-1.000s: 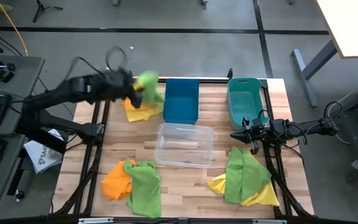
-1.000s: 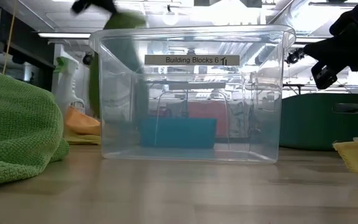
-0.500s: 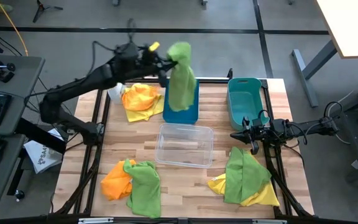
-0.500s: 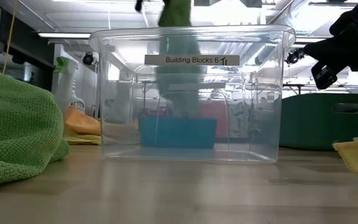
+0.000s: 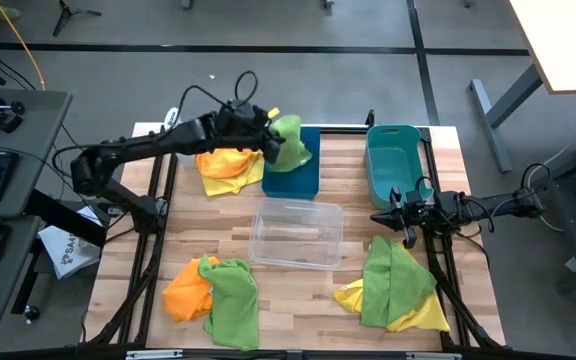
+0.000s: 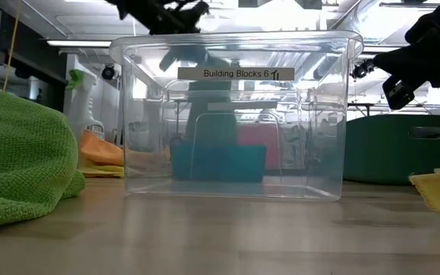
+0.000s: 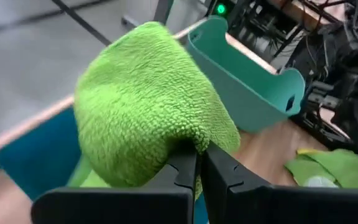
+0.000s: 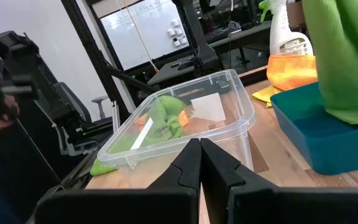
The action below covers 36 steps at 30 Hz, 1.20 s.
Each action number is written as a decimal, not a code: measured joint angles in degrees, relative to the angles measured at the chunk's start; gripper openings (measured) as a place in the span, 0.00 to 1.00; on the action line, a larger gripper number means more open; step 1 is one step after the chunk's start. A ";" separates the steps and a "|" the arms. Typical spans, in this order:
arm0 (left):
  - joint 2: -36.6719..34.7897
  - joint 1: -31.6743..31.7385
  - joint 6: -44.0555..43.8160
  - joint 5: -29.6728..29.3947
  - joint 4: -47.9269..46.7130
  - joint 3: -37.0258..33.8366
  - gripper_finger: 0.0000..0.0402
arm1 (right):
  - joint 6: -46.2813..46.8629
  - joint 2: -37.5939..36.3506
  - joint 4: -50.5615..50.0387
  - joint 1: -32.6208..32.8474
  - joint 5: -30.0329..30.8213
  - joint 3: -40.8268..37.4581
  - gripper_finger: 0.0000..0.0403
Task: Sort microfiber towel by color & place in baskets
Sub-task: Put the top left green microfiber cloth into the blue bin, then put the right green microfiber cloth into the blue bin
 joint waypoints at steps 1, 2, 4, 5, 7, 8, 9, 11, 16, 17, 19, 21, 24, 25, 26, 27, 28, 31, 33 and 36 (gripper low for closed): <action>0.67 -0.19 -0.41 1.00 1.33 -1.01 0.00 | -0.01 0.00 0.00 0.00 0.00 0.01 0.00; 1.74 -0.27 -0.64 2.25 2.28 -1.92 0.00 | 0.00 -0.01 0.00 -0.01 0.00 0.01 0.00; 4.70 -0.37 -1.77 4.65 5.03 -3.08 0.00 | 0.00 -0.01 0.00 0.01 0.00 0.01 0.00; 6.37 -0.43 -2.89 5.96 6.70 -3.43 0.00 | 0.00 0.01 0.00 -0.01 0.00 -0.01 0.00; 9.76 -0.58 -3.99 8.08 9.45 -3.39 0.00 | 0.00 0.01 0.00 0.01 0.00 0.00 0.00; 11.09 -0.58 -4.04 8.65 10.26 -3.38 0.00 | 0.00 0.01 0.00 0.01 0.00 0.00 0.00; 12.30 -0.58 -4.07 8.87 10.28 -3.37 0.00 | -0.01 0.00 0.00 0.00 0.02 0.01 0.00; 13.57 -0.58 -3.99 9.02 9.44 -2.97 0.00 | 0.00 0.01 -0.01 0.00 0.00 0.00 0.00; 11.87 -0.65 1.35 9.28 8.20 -2.72 0.02 | 0.00 0.01 0.00 0.00 0.01 0.00 0.00; 11.30 -0.73 2.74 9.39 7.31 -2.70 0.04 | 0.00 0.01 0.00 0.01 0.00 -0.01 0.00; 10.13 -0.73 5.47 9.41 4.72 -2.70 0.09 | 0.00 0.01 0.00 0.00 0.02 0.01 0.00; 9.01 -0.98 7.97 9.41 3.28 -2.70 0.16 | -0.01 0.01 0.00 0.01 0.00 0.01 0.00; 7.60 -1.64 11.19 9.50 1.33 -2.70 0.28 | 0.00 0.01 0.00 0.00 0.00 0.00 0.00; 7.30 -1.92 12.10 9.65 0.99 -2.70 0.32 | 0.00 0.01 0.00 -0.01 0.00 -0.01 0.00; 6.92 -2.20 12.80 9.74 0.52 -2.70 0.36 | 0.00 0.01 0.00 0.00 0.01 0.00 0.00; 6.54 -2.43 13.19 9.77 0.47 -2.70 0.40 | -0.02 0.01 0.00 0.01 0.00 0.01 0.00; 6.17 -2.70 13.60 9.85 0.63 -2.70 0.43 | 0.00 0.01 0.00 -0.01 0.00 -0.01 0.00; 5.12 -3.05 14.84 9.89 -2.29 -1.58 0.52 | -0.01 0.01 0.00 -0.01 0.00 0.00 0.00; 4.91 -3.02 15.82 9.87 -7.22 1.24 0.56 | 0.00 0.01 0.00 0.01 0.00 0.01 0.00; 4.73 -2.98 16.13 9.94 -17.25 7.81 0.59 | 0.00 0.01 0.00 0.01 0.00 0.01 0.00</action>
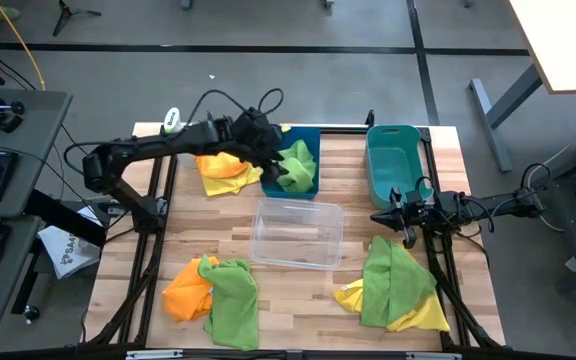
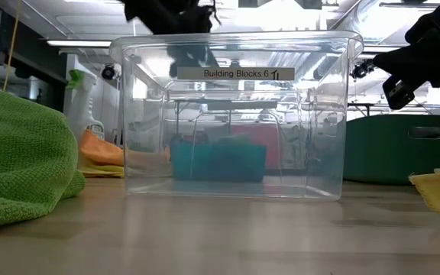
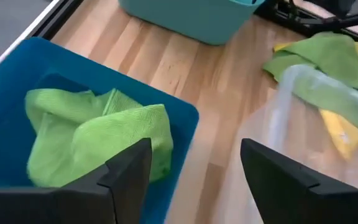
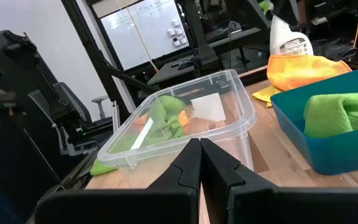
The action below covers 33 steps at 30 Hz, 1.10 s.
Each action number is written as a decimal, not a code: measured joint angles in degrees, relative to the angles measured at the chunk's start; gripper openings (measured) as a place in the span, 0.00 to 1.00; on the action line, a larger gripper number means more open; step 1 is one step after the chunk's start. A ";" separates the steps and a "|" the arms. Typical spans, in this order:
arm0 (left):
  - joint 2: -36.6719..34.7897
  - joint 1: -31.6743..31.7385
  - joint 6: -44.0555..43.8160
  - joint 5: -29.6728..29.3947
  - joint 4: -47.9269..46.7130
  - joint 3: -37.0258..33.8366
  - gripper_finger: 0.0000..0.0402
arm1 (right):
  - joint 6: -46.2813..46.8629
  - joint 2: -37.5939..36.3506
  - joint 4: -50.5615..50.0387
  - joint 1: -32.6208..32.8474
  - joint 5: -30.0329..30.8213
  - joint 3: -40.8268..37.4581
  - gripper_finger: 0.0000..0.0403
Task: Sort microfiber towel by color & place in baskets
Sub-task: Put the right green microfiber cloth into the blue bin
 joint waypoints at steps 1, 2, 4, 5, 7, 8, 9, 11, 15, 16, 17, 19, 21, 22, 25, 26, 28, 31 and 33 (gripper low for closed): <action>-0.19 0.00 -0.52 0.37 -3.04 2.42 0.59 | 0.00 0.00 0.00 0.00 0.00 0.00 0.00; -0.44 0.00 -1.30 0.75 -5.93 4.58 0.59 | -0.04 0.00 0.02 0.00 0.06 -0.02 0.00; -1.50 0.00 -1.59 1.67 -8.64 7.92 0.59 | -0.43 0.00 0.62 0.00 2.25 -0.02 0.00; -2.45 -0.03 -1.59 2.19 -8.79 8.72 0.59 | 0.26 0.01 1.77 0.00 3.85 -0.02 0.00; -4.91 -0.40 -2.16 2.60 -7.64 9.07 0.59 | 6.59 0.02 7.46 0.00 6.25 -0.02 0.00; -6.39 -0.56 -2.51 2.60 -6.23 9.00 0.59 | 11.83 0.02 11.41 0.00 8.04 -0.02 0.00; -7.92 -0.65 -2.78 2.57 -4.74 8.63 0.59 | 16.88 0.00 15.21 0.00 10.42 -0.02 0.00; -10.97 -0.70 -3.22 1.91 -2.76 7.90 0.59 | 25.63 0.02 23.39 0.00 15.81 -0.02 0.00; -16.25 -0.57 -4.68 -1.79 2.69 5.04 0.59 | 25.36 1.84 37.12 0.00 22.88 0.02 0.00; -17.37 -0.59 -5.44 -2.69 4.49 3.98 0.59 | 24.08 3.34 40.68 -0.02 23.75 0.41 0.00; -18.52 -0.59 -6.03 -3.25 6.10 2.99 0.59 | 22.14 5.03 43.39 0.00 24.09 1.58 0.00; -20.39 -0.55 -7.20 -4.01 8.88 0.99 0.59 | 17.77 9.40 46.82 -0.01 24.34 5.71 0.00; -21.73 -0.55 -8.40 -4.22 11.32 -0.85 0.59 | 13.25 14.69 46.62 0.00 25.74 11.39 0.00; -22.07 -0.55 -8.97 -4.22 11.85 -1.45 0.59 | 11.00 17.56 46.00 0.00 27.07 14.51 0.00; -22.55 -0.55 -10.24 -4.23 13.61 -2.56 0.59 | 4.11 25.42 42.49 -0.02 31.22 23.57 0.00; -22.59 -0.55 -10.44 -4.17 14.29 -2.74 0.59 | 1.94 27.50 40.27 -0.02 31.28 26.16 0.00; -22.79 -0.55 -10.68 -3.92 14.31 -2.76 0.59 | -2.59 31.28 33.92 0.00 31.22 31.34 0.00; -22.96 -0.55 -10.29 -3.74 14.22 -2.76 0.59 | -5.29 34.71 17.92 0.00 31.19 38.90 0.00; -23.22 -0.55 -10.16 -3.74 13.63 -2.76 0.59 | 1.22 36.20 2.03 0.00 31.10 44.60 0.00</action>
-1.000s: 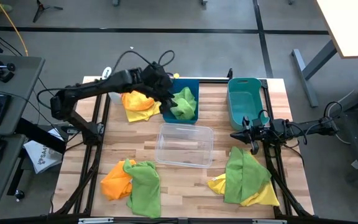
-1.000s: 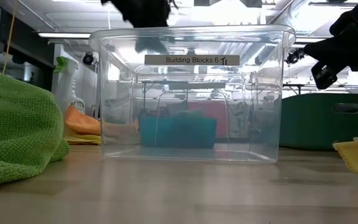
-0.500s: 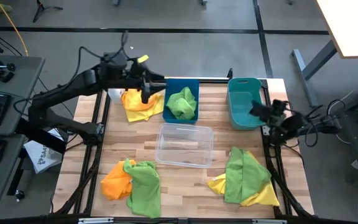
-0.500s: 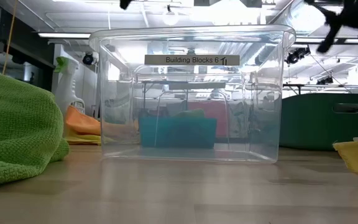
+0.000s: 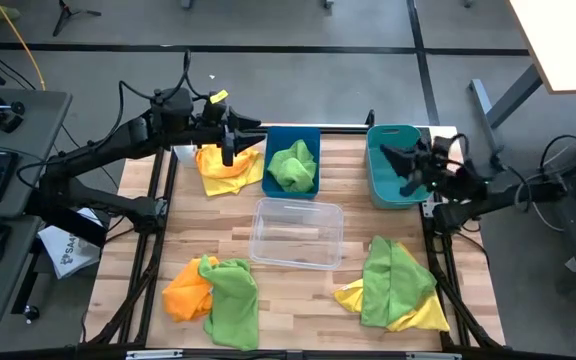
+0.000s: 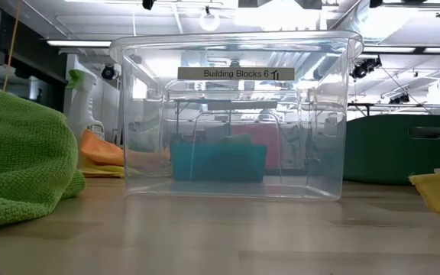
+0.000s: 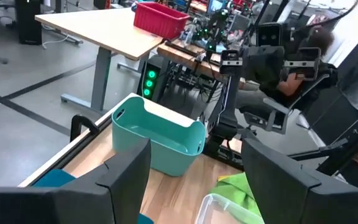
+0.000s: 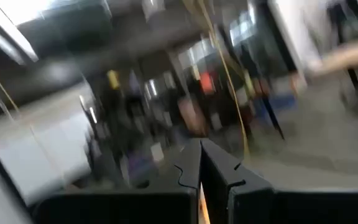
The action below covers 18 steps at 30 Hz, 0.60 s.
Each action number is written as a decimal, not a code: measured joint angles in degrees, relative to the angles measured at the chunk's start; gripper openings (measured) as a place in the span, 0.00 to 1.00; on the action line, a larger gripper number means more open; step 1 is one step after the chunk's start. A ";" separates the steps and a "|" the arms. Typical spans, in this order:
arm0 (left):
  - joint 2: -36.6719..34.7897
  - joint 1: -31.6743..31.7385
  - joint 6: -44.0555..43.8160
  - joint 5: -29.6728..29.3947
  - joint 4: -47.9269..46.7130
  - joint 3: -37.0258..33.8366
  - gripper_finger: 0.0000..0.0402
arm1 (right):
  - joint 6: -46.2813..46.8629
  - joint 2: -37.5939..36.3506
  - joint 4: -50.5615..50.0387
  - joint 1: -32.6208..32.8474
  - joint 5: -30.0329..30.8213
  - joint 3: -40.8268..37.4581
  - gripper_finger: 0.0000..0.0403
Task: Sort microfiber towel by color & place in baskets
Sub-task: Put the right green microfiber cloth into the blue bin
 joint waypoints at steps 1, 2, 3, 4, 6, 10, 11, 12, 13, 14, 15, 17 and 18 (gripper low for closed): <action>-0.15 0.00 0.42 0.02 0.06 0.00 0.59 | 5.41 0.79 -9.22 0.00 -0.22 3.18 0.01; -0.48 0.00 0.94 0.02 -0.08 0.00 0.59 | 11.32 1.71 -18.98 0.00 -1.56 6.20 0.02; -0.83 0.02 1.46 0.04 -0.43 0.00 0.59 | 16.95 2.88 -28.10 0.00 -3.42 8.89 0.05; -1.17 0.18 2.20 0.07 -0.37 0.00 0.59 | 22.82 4.25 -37.10 0.06 -6.27 11.52 0.07; -1.90 0.88 3.21 0.19 -0.37 0.00 0.59 | 34.08 7.37 -51.17 0.79 -13.60 15.05 0.15; -3.18 2.98 3.95 0.17 -0.57 0.00 0.59 | 46.13 14.03 -65.73 5.97 -31.22 15.73 0.36; -3.52 3.59 3.95 0.17 -0.85 0.00 0.59 | 47.86 15.61 -67.14 7.81 -35.61 14.79 0.42; -3.90 4.03 3.97 0.15 -1.22 0.00 0.59 | 48.44 17.17 -68.42 9.73 -38.69 13.65 0.47; -4.24 4.48 3.97 0.15 -1.86 0.02 0.59 | 49.06 18.71 -69.33 11.50 -41.10 12.42 0.52; -4.53 4.88 3.97 0.15 -2.49 0.02 0.59 | 49.91 20.16 -69.64 13.14 -43.24 11.02 0.58; -4.75 5.20 4.00 0.15 -2.99 0.02 0.59 | 50.30 21.54 -70.11 14.57 -44.75 9.51 0.62; -5.00 5.70 4.04 0.15 -3.88 0.02 0.59 | 51.52 23.87 -71.70 16.43 -47.13 6.54 0.69; -5.03 5.80 4.04 0.15 -4.03 0.02 0.59 | 52.40 24.74 -72.22 17.02 -48.24 5.15 0.72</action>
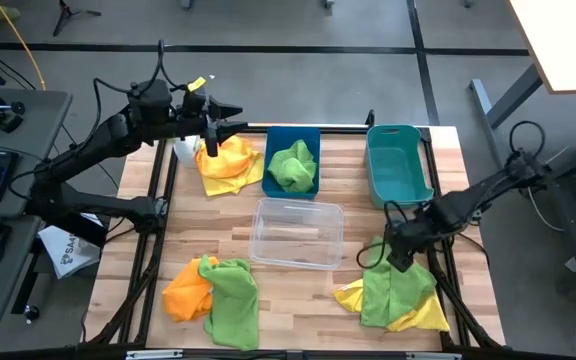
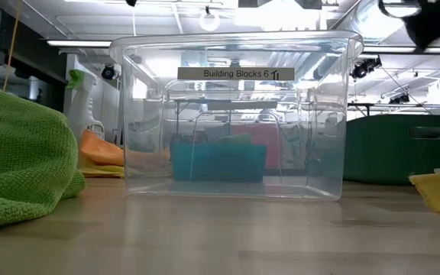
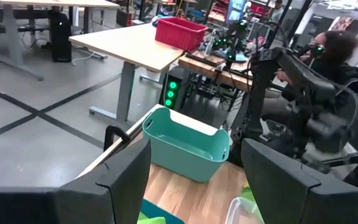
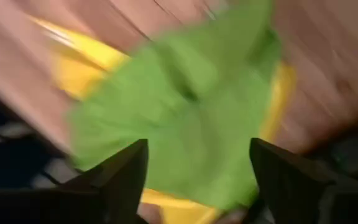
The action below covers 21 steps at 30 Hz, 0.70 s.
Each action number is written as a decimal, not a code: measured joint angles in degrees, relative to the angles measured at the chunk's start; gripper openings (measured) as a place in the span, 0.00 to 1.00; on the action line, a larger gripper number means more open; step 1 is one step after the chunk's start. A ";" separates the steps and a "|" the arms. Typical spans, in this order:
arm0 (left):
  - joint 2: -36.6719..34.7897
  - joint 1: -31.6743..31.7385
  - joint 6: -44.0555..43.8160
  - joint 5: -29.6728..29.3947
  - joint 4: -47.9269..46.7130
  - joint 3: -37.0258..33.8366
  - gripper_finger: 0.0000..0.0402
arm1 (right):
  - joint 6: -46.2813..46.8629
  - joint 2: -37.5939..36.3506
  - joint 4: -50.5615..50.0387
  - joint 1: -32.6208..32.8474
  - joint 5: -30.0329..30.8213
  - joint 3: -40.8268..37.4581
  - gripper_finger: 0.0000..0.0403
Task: Sort microfiber towel by color & place in baskets
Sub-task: Put the right green microfiber cloth into the blue bin
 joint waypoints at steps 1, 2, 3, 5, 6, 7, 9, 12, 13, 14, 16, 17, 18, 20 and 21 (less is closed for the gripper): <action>-0.02 0.17 0.00 0.00 -0.17 0.00 0.59 | 1.35 0.73 -0.34 0.45 -1.03 -1.61 0.74; -0.02 0.21 -0.02 0.00 -0.45 0.00 0.59 | 2.97 1.24 -0.37 0.79 -1.82 -3.19 0.75; 0.00 0.21 -0.02 0.00 -0.60 0.00 0.59 | 4.54 1.46 0.48 1.13 -2.70 -4.81 0.76; 0.02 0.21 -0.02 0.00 -0.68 0.00 0.59 | 7.14 1.51 4.39 1.94 -4.54 -8.02 0.76; 0.02 0.21 -0.08 0.00 -0.71 0.00 0.59 | 8.07 1.52 6.66 2.39 -5.54 -9.70 0.77; 0.02 0.21 -0.12 0.01 -0.71 0.00 0.59 | 8.79 1.56 8.53 2.90 -6.32 -11.29 0.77; 0.02 0.17 -0.45 0.00 -0.71 0.00 0.59 | 11.11 1.54 11.65 3.74 -6.74 -13.91 0.77; 0.02 0.17 -1.37 0.00 -0.71 0.00 0.59 | 12.27 1.56 16.92 4.16 -6.72 -16.49 0.77; 0.02 0.17 -1.50 0.00 -0.71 0.00 0.59 | 12.42 1.67 18.21 4.16 -6.67 -16.95 0.77; 0.02 0.17 -1.55 0.00 -0.71 0.00 0.59 | 12.43 1.76 19.28 4.16 -6.58 -17.24 0.77; 0.02 0.17 -1.63 0.00 -0.69 0.00 0.59 | 12.06 1.75 20.31 4.14 -6.65 -17.42 0.74; 0.02 0.17 -1.74 0.00 -0.67 0.00 0.59 | 11.80 1.69 20.39 4.14 -6.84 -17.26 0.71; 0.02 0.17 -2.21 0.00 -0.64 0.00 0.59 | 11.03 1.69 19.65 4.15 -7.09 -16.52 0.66; 0.02 0.15 -3.02 0.00 -0.14 0.00 0.59 | 8.68 1.67 17.23 4.14 -7.60 -13.47 0.50; 0.02 0.17 -3.16 0.00 0.22 0.00 0.59 | 6.93 1.67 15.47 4.14 -7.64 -11.41 0.38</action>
